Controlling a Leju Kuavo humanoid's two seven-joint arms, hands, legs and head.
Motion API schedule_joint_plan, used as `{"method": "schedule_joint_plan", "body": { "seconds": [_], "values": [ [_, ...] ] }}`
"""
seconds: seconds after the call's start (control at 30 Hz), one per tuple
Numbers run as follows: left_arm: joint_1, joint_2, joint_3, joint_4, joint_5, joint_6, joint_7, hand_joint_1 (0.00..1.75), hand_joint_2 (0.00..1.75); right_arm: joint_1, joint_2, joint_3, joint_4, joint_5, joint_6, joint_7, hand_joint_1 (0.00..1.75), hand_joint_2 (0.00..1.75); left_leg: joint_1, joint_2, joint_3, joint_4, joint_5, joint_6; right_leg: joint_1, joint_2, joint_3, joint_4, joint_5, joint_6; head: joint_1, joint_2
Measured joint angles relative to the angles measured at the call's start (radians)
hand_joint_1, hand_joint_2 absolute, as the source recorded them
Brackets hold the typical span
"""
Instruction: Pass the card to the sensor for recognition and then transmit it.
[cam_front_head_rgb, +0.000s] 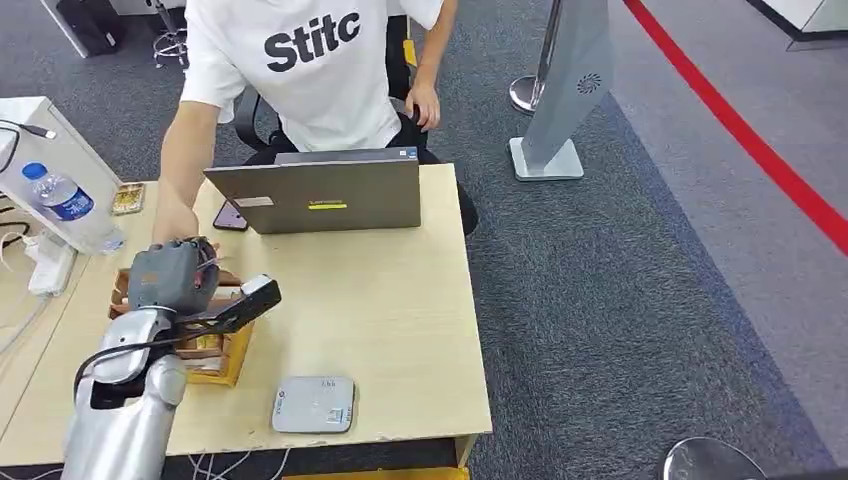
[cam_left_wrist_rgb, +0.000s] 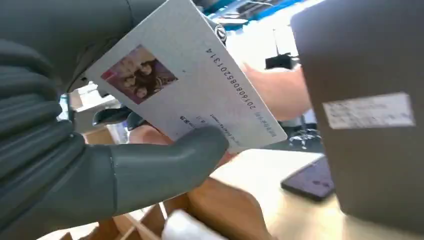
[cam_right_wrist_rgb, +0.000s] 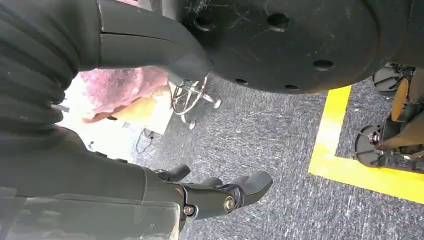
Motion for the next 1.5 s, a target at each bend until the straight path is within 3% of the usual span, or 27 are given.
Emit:
{"method": "schedule_joint_plan", "body": {
  "seconds": [0.33,0.37,0.43,0.47,0.87,1.27,1.5],
  "values": [
    [-0.019,-0.016,0.050,0.010,-0.007,0.039,-0.016,1.75,1.75,0.000,0.000,0.023,0.000,-0.031,0.000,0.000,0.00,1.75,0.000,0.000,-0.001,0.000,0.000,0.001,0.000,0.000,0.000,0.000,0.000,0.000,0.000,0.000],
    [-0.019,-0.022,0.061,0.005,-0.006,0.053,-0.019,0.17,1.75,0.000,0.000,0.026,0.000,-0.034,0.000,0.000,0.00,1.75,0.000,0.000,-0.001,0.000,-0.001,0.001,0.000,0.000,0.000,0.000,0.000,0.001,0.000,0.000],
    [-0.018,-0.031,0.078,-0.010,-0.003,0.069,-0.023,0.17,1.75,0.000,0.000,0.032,0.000,-0.044,0.000,0.000,0.00,1.75,0.000,0.000,-0.001,0.000,-0.001,0.001,0.000,0.000,0.000,-0.001,-0.001,0.001,0.000,0.000],
    [-0.014,-0.039,0.088,-0.024,0.002,0.080,-0.029,0.00,1.75,0.000,0.000,0.037,0.000,-0.050,0.000,0.001,0.00,1.75,0.000,0.000,-0.001,0.000,-0.001,0.001,0.000,0.000,0.000,-0.001,-0.001,0.001,0.000,0.000],
    [0.045,-0.100,0.136,-0.174,0.060,0.116,-0.095,0.00,1.75,-0.001,0.001,0.066,0.000,-0.089,-0.002,0.000,0.00,1.75,0.000,0.000,-0.001,0.000,-0.001,0.001,0.000,0.000,0.000,-0.001,-0.001,0.001,0.000,0.000],
    [0.069,-0.123,0.140,-0.241,0.070,0.115,-0.104,0.00,1.75,-0.002,0.001,0.075,0.002,-0.100,-0.002,0.000,0.00,1.75,0.000,-0.001,-0.001,0.000,-0.001,0.001,0.000,0.000,0.000,-0.001,-0.001,0.001,0.000,0.000],
    [0.095,-0.140,0.139,-0.290,0.141,0.076,-0.143,0.00,1.75,-0.002,0.002,0.088,0.005,-0.123,-0.005,-0.001,0.00,1.75,0.000,0.000,-0.001,0.000,-0.001,0.001,0.000,0.000,0.000,-0.001,-0.001,0.001,0.000,0.000]
  ]
}}
